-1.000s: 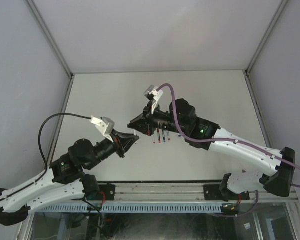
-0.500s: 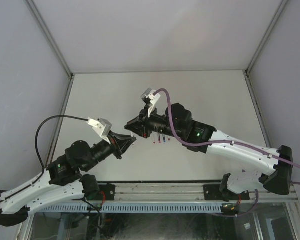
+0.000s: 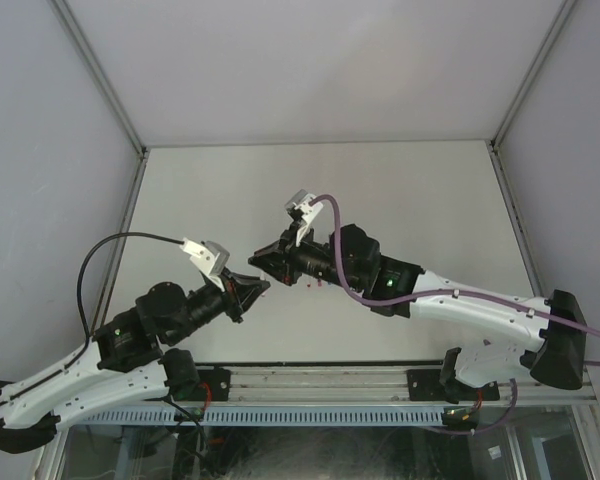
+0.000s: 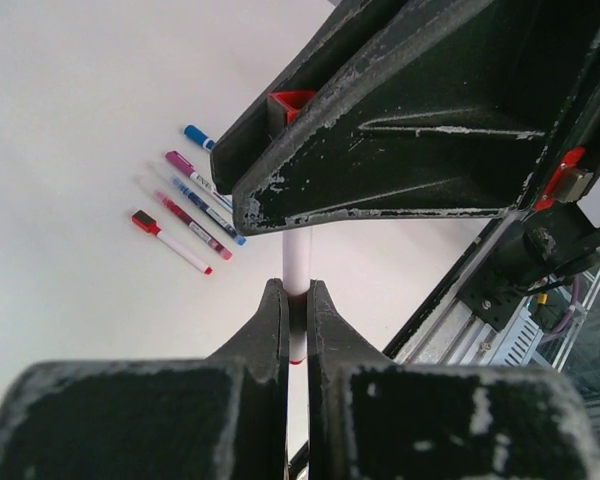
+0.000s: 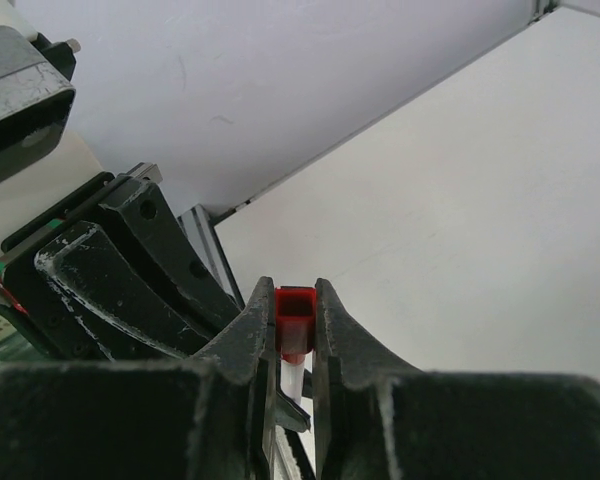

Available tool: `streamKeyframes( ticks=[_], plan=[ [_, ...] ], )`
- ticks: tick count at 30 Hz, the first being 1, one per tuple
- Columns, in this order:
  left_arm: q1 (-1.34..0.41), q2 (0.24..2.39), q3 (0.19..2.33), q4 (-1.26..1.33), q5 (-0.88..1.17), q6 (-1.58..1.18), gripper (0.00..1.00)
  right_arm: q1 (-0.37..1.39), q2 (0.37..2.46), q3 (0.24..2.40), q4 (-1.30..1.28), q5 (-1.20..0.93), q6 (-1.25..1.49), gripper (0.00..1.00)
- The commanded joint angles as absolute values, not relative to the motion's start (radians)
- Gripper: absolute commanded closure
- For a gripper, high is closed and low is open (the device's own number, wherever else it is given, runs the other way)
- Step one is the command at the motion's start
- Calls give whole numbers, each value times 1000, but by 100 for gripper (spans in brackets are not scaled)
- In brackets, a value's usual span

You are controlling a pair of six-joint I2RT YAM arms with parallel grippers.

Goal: Insert the pens into the pen caps
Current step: Press the pen cap onto the pen.

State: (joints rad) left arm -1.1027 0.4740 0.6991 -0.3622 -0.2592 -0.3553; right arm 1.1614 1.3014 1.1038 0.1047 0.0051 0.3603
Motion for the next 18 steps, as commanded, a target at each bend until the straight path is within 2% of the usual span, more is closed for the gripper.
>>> streamKeyframes(
  ticks=[1, 4, 13, 15, 18],
  plan=[
    [-1097, 467, 724, -106, -274, -349, 100, 1163, 1317, 1004, 59, -156, 431, 100],
    [-1098, 467, 724, -106, -277, -350, 100, 1221, 1323, 1034, -27, -10, 358, 100],
    [-1098, 497, 713, -123, -278, -361, 100, 1198, 1263, 1029, 43, -52, 364, 99],
    [-1098, 501, 705, -133, -281, -366, 100, 1180, 1238, 1032, 60, -59, 370, 89],
    [-1098, 505, 693, -151, -284, -375, 100, 1145, 1205, 1056, 58, -76, 373, 80]
  ],
)
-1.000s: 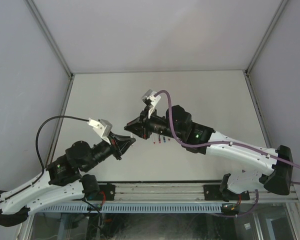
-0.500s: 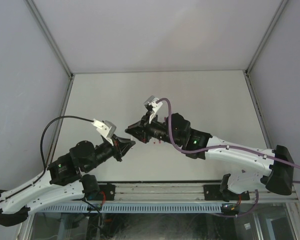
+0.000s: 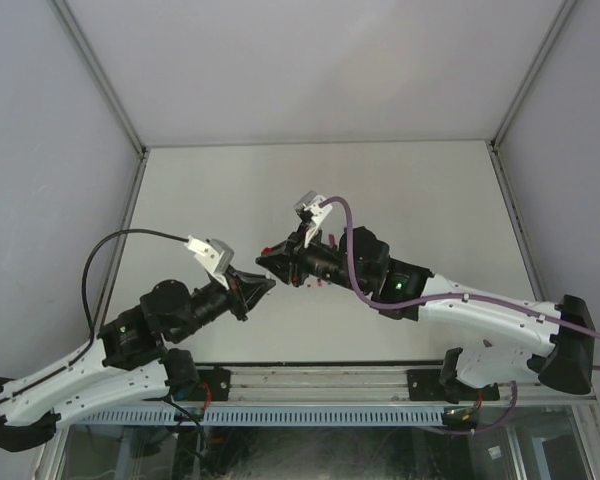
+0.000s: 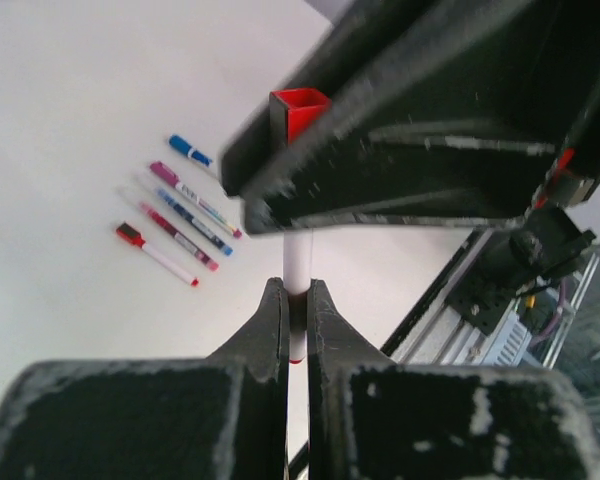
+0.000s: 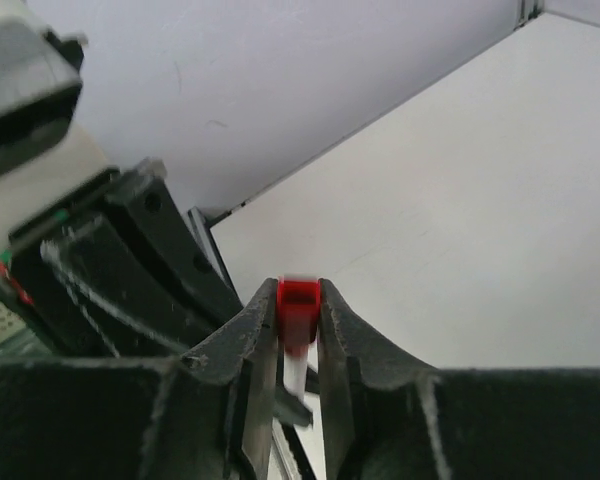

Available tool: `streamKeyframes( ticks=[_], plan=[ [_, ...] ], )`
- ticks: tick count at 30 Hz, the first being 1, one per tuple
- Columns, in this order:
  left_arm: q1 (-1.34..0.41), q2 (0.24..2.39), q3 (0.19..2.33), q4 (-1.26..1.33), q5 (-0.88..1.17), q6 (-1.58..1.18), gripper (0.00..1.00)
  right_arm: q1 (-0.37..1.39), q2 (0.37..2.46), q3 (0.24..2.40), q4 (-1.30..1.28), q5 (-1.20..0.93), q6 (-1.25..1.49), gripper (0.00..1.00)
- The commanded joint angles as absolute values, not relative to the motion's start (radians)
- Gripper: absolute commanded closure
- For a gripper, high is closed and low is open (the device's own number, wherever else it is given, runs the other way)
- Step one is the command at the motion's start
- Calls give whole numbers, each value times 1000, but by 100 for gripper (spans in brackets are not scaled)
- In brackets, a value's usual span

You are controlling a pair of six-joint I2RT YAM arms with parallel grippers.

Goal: Insert the pens into the pen caps
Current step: Press the pen cap onto the pen, then place the pen at the center of the board.

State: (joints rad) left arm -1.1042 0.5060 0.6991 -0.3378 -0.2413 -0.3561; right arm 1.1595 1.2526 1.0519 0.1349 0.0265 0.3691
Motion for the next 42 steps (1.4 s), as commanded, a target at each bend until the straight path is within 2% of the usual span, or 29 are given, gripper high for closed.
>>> streamKeyframes(
  ticks=[1, 13, 16, 19, 24, 33, 37, 42],
  plan=[
    [-1097, 506, 686, -155, -287, -378, 100, 1137, 1190, 1058, 64, -78, 373, 76],
    [-1098, 485, 602, -207, -348, -430, 100, 1113, 1025, 1050, -20, 8, 265, 23],
    [-1098, 485, 596, -222, -366, -439, 100, 1112, 986, 1019, -46, 72, 251, 14],
    [-1097, 486, 585, -233, -380, -448, 100, 1105, 947, 984, -62, 111, 248, 1],
    [-1097, 496, 570, -245, -402, -463, 100, 1064, 891, 934, -90, 160, 281, 0],
    [-1053, 588, 559, -241, -409, -518, 100, 898, 899, 900, -247, 223, 502, 0],
    [-944, 698, 544, -177, -277, -553, 100, 896, 893, 888, -291, 304, 552, 0],
    [-872, 876, 574, -146, -275, -623, 100, 896, 861, 857, -306, 329, 573, 0]
  ],
)
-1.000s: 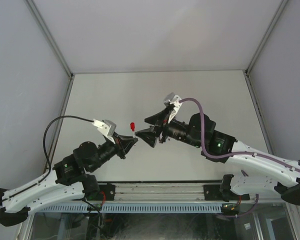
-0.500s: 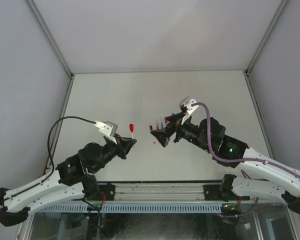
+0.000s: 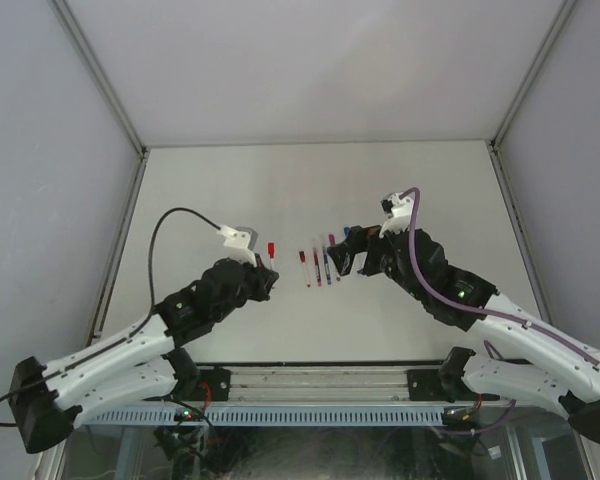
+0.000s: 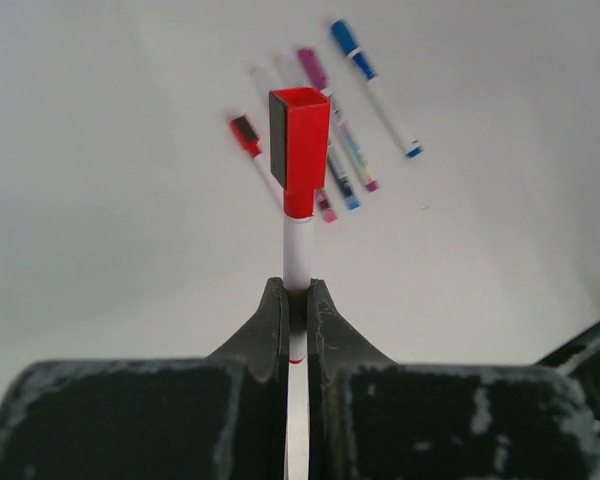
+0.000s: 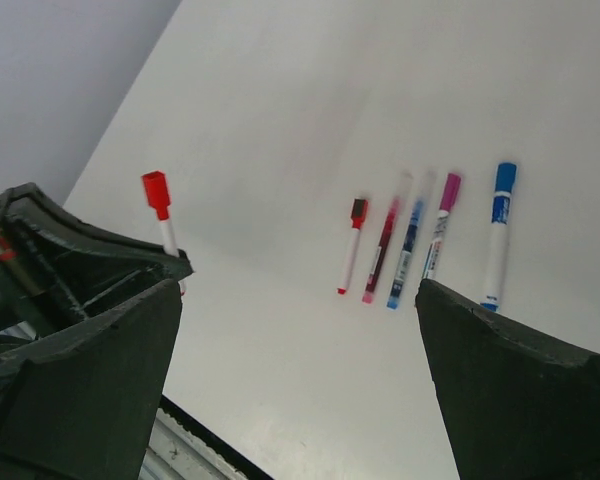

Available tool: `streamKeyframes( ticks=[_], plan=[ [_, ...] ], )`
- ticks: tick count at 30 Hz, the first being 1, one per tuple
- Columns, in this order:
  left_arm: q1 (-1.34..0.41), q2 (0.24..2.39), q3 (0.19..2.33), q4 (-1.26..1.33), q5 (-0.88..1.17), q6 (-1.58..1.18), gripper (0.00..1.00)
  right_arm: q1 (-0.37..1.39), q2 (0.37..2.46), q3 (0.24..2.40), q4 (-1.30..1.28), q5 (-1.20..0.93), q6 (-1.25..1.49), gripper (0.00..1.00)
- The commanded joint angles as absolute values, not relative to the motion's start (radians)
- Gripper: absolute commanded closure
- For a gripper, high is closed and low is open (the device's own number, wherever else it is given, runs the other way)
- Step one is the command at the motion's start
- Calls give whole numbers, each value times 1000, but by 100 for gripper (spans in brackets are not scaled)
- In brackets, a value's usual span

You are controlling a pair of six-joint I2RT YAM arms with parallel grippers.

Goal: Insert the pens into the pen caps
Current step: Place the pen at the center of the board.

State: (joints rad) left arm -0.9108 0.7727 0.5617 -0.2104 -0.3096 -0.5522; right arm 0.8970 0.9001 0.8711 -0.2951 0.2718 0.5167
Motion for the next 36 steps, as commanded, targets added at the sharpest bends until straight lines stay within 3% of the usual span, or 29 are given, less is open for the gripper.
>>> streamKeyframes(
  ticks=[1, 14, 22, 36],
  plan=[
    [-861, 915, 592, -155, -281, -633, 100, 895, 855, 852, -311, 336, 580, 0],
    [-782, 1455, 893, -319, -301, -806, 100, 892, 788, 773, -343, 349, 632, 0],
    [-762, 1607, 948, -284, -218, -910, 100, 891, 763, 736, -343, 329, 643, 0],
    [-736, 1693, 955, -247, -159, -953, 78, 888, 747, 707, -321, 286, 650, 0]
  ],
)
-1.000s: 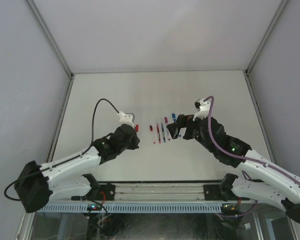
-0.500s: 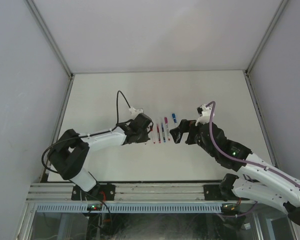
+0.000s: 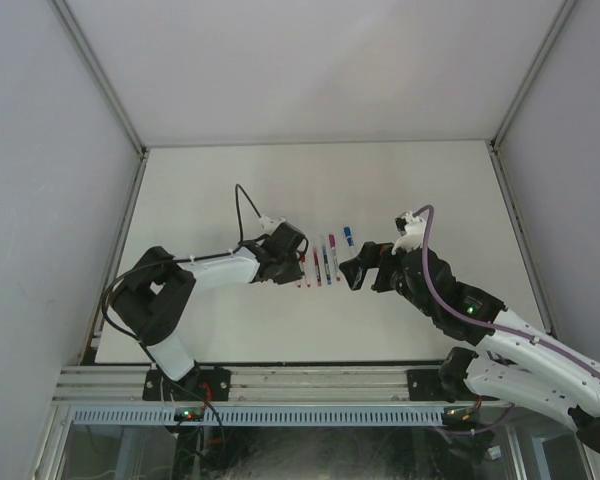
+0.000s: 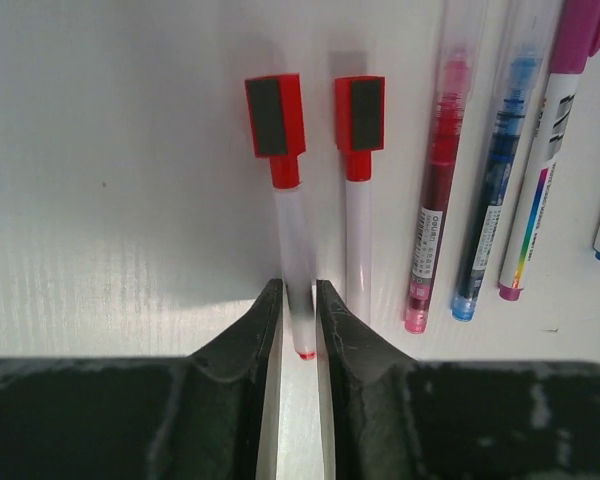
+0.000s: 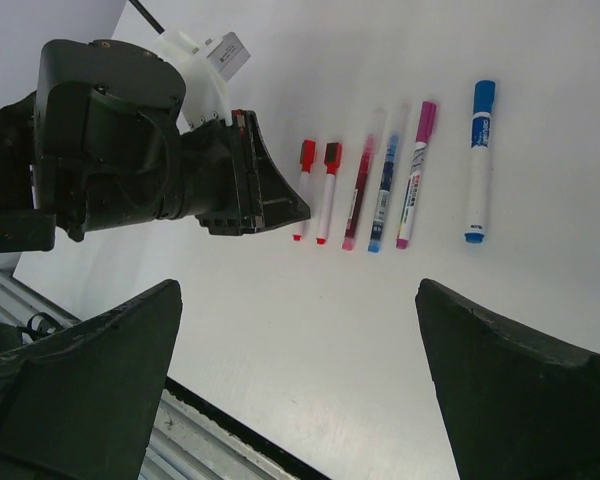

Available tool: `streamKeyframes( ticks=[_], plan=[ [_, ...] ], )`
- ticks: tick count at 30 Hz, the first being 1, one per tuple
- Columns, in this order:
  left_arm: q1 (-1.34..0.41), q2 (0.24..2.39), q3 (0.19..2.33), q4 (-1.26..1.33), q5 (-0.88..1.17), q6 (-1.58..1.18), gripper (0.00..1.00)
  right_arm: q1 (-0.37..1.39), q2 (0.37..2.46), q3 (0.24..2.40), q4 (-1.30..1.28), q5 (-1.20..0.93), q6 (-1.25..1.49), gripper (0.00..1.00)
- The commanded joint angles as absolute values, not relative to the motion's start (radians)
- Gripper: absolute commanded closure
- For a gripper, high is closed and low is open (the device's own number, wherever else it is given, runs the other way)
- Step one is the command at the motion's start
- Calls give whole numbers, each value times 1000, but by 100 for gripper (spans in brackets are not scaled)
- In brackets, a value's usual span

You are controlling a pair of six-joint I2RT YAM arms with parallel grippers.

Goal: Insert the pens into the pen caps
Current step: Place the pen at the center of the board, then reset both arms

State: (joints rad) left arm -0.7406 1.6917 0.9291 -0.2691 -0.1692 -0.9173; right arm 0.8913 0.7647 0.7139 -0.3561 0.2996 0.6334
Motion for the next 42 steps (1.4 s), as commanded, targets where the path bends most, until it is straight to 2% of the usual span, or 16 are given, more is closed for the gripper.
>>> streamKeyframes(
  ticks=[1, 8, 11, 14, 17, 22, 32, 42],
  plan=[
    [-736, 1691, 948, -245, -163, -958, 77, 888, 746, 707, -321, 284, 652, 0],
    [-736, 1657, 904, -241, -186, -978, 75, 888, 744, 707, -315, 281, 652, 0],
    [-736, 1612, 886, -245, -204, -972, 71, 888, 747, 707, -310, 278, 653, 0],
    [-736, 1527, 873, -273, -251, -946, 61, 887, 740, 707, -314, 282, 640, 0],
    [-737, 1392, 838, -282, -308, -896, 46, 888, 723, 707, -322, 300, 611, 0],
    [-736, 1109, 768, -270, -389, -767, 35, 888, 682, 707, -318, 330, 552, 0],
    [-737, 608, 647, -340, -539, -569, 0, 892, 640, 707, -353, 405, 479, 0],
    [-736, 358, 635, -531, -631, -586, 0, 895, 495, 599, -350, 487, 473, 0]
  ],
)
